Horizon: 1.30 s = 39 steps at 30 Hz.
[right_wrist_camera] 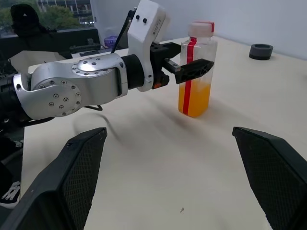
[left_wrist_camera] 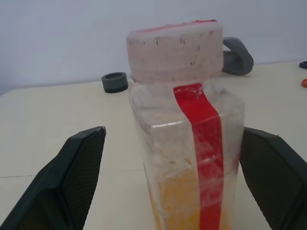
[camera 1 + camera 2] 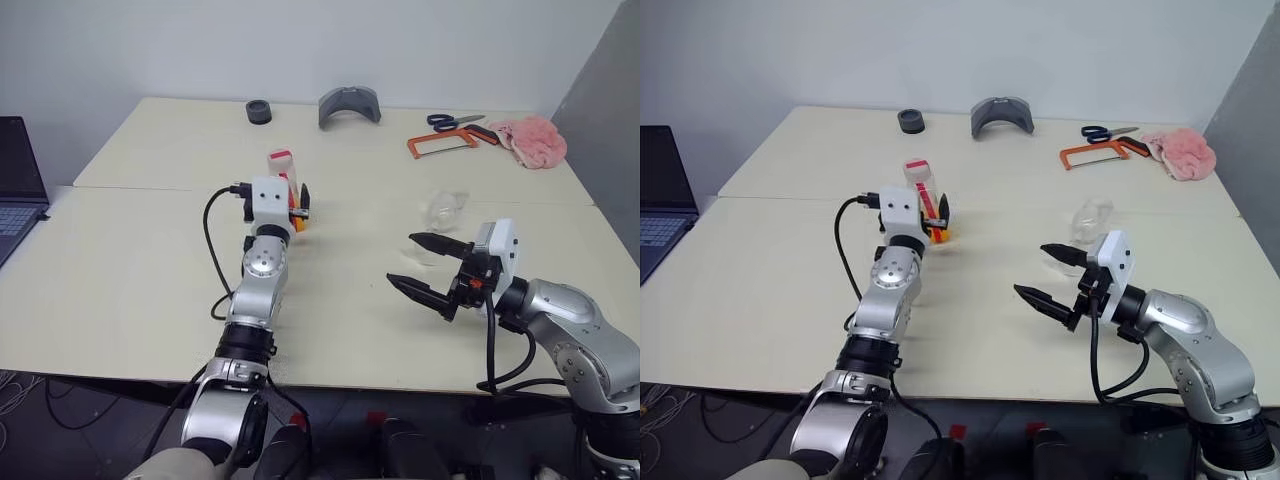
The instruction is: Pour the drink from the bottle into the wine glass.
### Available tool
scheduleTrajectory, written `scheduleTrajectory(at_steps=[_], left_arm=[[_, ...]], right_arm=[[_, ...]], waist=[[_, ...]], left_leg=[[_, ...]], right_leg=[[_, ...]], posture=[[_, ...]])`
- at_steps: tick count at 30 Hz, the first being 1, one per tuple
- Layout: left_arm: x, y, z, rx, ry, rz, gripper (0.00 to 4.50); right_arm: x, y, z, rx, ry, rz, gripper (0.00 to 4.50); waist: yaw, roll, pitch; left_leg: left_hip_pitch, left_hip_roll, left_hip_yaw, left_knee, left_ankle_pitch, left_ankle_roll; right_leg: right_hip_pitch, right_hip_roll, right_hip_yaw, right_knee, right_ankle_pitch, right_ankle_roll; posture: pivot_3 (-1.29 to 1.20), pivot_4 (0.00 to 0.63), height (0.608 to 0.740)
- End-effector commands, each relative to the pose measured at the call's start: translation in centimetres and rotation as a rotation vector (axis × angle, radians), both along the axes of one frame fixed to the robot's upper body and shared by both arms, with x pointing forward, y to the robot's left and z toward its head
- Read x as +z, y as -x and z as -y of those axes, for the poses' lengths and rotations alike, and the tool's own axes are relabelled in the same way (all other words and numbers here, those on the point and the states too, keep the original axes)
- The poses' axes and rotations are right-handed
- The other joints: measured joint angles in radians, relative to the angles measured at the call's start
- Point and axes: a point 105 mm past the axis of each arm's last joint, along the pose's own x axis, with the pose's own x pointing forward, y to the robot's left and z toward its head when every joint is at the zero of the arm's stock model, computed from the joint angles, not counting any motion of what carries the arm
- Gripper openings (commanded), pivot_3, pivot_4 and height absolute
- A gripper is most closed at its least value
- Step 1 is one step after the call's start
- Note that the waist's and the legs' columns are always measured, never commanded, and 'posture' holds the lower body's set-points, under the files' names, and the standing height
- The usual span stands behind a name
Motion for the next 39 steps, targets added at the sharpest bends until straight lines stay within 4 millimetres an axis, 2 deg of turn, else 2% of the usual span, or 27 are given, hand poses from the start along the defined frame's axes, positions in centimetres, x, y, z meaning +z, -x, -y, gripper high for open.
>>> scheduleTrajectory(at_steps=[1,32,35,39], left_arm=[[2.1,-0.5,0.0,0.030,-0.004,0.057,4.48],[3.1,-1.6,0.3,0.024,-0.026,0.058,4.48],[2.9,-1.6,0.4,0.022,-0.030,0.049,3.85],[2.4,-1.6,0.6,0.016,-0.030,0.030,2.67]], right_arm=[[1.0,0.2,-0.3,0.020,0.001,0.050,4.50],[0.9,-0.1,-0.3,0.018,-0.002,0.034,4.50],[0.9,-0.1,-0.3,0.019,0.000,0.032,4.50],[0.8,-0.1,-0.3,0.017,0.003,0.031,4.50]], waist=[[0.000,0.000,0.000],[0.000,0.000,0.000],[0.000,0.000,0.000],[0.000,0.000,0.000]], left_leg=[[0.000,0.000,0.000,0.000,0.000,0.000],[0.000,0.000,0.000,0.000,0.000,0.000],[0.000,0.000,0.000,0.000,0.000,0.000],[0.000,0.000,0.000,0.000,0.000,0.000]], right_leg=[[0.000,0.000,0.000,0.000,0.000,0.000],[0.000,0.000,0.000,0.000,0.000,0.000],[0.000,0.000,0.000,0.000,0.000,0.000],[0.000,0.000,0.000,0.000,0.000,0.000]], posture=[[0.00,0.150,0.740],[0.00,0.150,0.740],[0.00,0.150,0.740],[0.00,0.150,0.740]])
